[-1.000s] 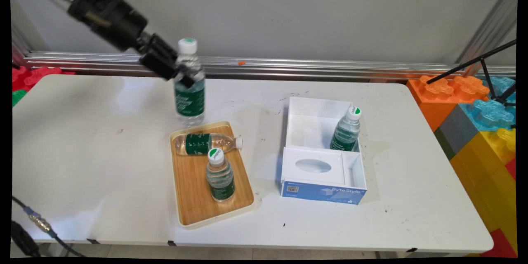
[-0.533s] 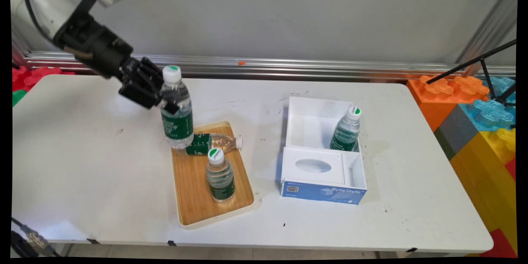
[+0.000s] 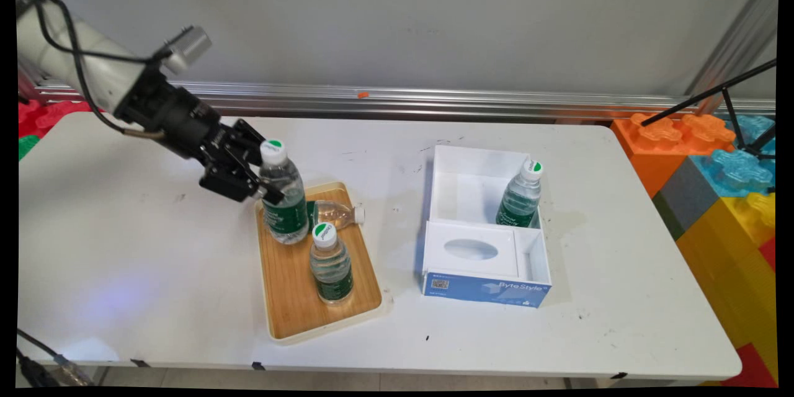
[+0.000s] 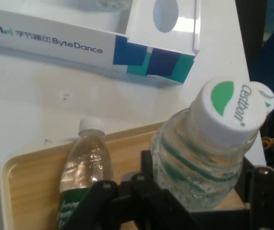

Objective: Place the picked object on the tray

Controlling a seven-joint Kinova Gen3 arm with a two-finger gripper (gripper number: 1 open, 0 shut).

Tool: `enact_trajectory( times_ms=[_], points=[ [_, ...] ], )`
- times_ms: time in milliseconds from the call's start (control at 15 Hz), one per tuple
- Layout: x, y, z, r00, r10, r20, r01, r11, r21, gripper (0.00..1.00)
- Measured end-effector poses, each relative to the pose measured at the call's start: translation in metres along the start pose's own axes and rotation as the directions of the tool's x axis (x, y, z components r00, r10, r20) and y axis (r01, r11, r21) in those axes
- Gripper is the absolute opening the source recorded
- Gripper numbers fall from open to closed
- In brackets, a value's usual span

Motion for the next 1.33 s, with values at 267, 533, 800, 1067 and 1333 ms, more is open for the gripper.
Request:
enact_trajectory(
  times_ms=[267,533,800,1067,1333],
  points=[
    [-0.012,-0.003,0.018,0.999,0.028,-0.015,-0.028,1.000,-0.014,0.00],
    [-0.023,-0.010,0.039,0.998,0.057,-0.034,-0.057,0.998,-0.014,0.00],
    [-0.034,-0.016,0.059,0.996,0.078,-0.048,-0.079,0.997,-0.017,0.00],
    [-0.039,-0.021,0.072,0.994,0.092,-0.056,-0.093,0.996,-0.015,0.00],
    [-0.045,-0.025,0.080,0.993,0.101,-0.060,-0.102,0.995,-0.017,0.00]
  ],
)
